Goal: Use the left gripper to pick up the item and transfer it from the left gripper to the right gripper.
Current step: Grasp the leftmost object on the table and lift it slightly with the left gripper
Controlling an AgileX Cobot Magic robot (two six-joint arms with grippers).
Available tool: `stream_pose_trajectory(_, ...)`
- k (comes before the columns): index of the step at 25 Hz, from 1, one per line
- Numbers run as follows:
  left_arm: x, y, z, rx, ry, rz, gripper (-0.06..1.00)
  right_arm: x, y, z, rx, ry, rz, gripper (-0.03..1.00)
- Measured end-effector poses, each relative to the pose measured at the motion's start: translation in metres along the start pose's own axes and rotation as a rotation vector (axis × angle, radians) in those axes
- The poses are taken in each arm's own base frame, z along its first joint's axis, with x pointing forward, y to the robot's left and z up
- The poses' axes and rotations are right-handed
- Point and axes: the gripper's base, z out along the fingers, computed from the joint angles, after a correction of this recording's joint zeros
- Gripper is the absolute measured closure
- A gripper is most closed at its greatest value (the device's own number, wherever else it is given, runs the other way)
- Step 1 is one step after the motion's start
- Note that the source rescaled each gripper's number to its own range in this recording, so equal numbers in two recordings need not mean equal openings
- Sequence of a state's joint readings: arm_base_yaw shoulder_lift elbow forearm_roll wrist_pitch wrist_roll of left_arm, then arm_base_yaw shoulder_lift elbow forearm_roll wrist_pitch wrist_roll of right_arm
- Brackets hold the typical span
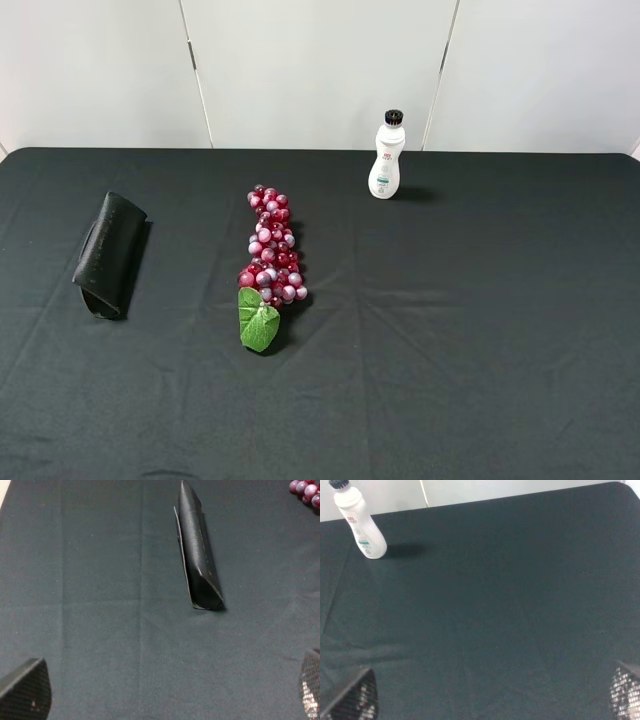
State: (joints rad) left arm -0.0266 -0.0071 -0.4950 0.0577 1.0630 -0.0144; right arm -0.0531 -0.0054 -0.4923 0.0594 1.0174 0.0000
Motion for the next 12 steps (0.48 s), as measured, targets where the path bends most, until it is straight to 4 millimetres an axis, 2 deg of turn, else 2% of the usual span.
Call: stream_pose_trajectory(12, 0.0000, 0.0000, 0.0000, 0.000, 0.000, 0.000, -0.04, 0.0000, 0.0000, 0.0000, 0.000, 0.000, 0.000, -0.03)
